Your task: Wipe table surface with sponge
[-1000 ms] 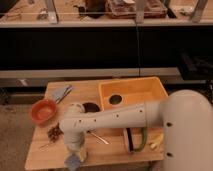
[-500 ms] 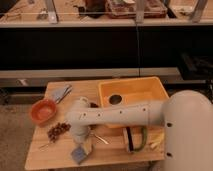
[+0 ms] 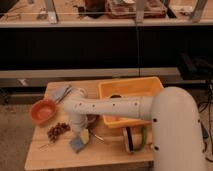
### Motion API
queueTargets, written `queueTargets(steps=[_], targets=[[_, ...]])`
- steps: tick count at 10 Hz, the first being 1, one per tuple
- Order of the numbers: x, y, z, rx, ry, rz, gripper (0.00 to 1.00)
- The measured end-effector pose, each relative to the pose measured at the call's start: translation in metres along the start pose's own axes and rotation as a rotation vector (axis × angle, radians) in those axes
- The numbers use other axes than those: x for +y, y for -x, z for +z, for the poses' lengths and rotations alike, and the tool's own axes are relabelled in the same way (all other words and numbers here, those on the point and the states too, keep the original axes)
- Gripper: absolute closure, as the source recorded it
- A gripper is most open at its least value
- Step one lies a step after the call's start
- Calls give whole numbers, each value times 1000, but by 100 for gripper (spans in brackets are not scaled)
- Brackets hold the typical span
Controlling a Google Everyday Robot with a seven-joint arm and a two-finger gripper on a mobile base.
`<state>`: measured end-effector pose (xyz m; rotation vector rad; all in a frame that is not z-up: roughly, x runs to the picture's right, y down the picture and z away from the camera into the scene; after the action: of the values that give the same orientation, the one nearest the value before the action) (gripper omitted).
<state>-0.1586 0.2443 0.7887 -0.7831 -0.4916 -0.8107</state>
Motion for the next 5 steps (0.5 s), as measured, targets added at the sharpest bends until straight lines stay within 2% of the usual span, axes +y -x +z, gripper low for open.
queueTargets(steps=[5], targets=[[-65,51,-2,-30,-25,-109,100]])
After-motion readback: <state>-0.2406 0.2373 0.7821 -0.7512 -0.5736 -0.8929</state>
